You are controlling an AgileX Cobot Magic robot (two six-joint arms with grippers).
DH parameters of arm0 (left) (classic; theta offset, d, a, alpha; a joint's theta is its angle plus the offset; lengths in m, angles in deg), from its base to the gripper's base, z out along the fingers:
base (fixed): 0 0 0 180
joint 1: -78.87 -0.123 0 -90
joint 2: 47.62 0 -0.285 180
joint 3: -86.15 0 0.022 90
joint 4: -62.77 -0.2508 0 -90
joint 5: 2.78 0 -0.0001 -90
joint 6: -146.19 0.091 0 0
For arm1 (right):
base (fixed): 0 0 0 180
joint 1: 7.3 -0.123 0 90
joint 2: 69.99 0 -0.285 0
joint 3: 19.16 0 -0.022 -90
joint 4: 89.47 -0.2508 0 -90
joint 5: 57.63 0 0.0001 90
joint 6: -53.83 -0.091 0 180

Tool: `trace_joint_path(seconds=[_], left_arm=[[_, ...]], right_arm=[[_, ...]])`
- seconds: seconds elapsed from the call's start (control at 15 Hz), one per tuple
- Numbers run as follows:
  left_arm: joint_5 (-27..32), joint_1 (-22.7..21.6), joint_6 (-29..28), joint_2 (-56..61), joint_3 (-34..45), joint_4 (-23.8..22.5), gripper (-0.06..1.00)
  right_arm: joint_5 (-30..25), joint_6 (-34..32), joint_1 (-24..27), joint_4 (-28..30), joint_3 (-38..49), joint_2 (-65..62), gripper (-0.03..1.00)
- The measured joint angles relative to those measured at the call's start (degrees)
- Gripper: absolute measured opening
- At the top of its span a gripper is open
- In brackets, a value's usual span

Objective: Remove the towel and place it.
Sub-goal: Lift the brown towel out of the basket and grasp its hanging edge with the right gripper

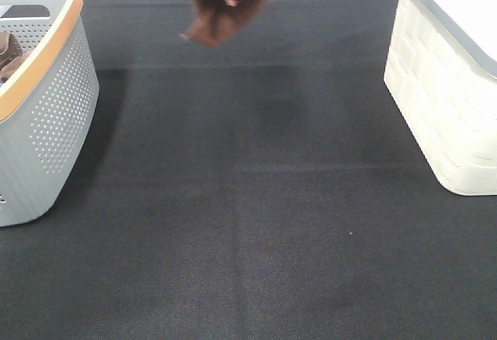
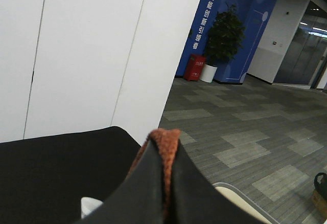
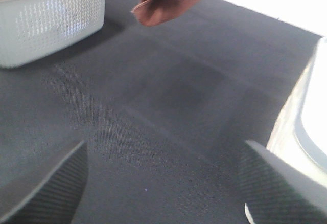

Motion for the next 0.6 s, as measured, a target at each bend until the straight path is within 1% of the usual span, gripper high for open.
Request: trace_joint_path(seconds=[0.2,0.27,0.4,0.47,0.6], left_arm=[[-1.7,1.5,0.0,-0.1,0.0,-0.8,0.00],[-2.3,2.4,0.0,-0.5,0.0,-1.3,0.00],[-2.8,3.7,0.0,-1.1,0.0,-2.2,0.00],[-2.8,4.2,0.0,-1.5,0.0,-2.5,0.00],[-3.1,4.4,0.0,-1.5,0.0,-2.5,0.00]], right_arm=[[5.0,10.4,-4.8,-0.5,-3.6,14.4,0.73],[8.0,13.9,-6.6,-0.9,-5.0,19.4,0.72],[17.2,19.0,-12.4,-1.2,-7.4,28.4,0.71],[25.0,20.3,-17.9,-1.3,-8.4,34.1,0.71],[37.9,20.9,-25.0,-1.3,-8.6,41.0,0.71]])
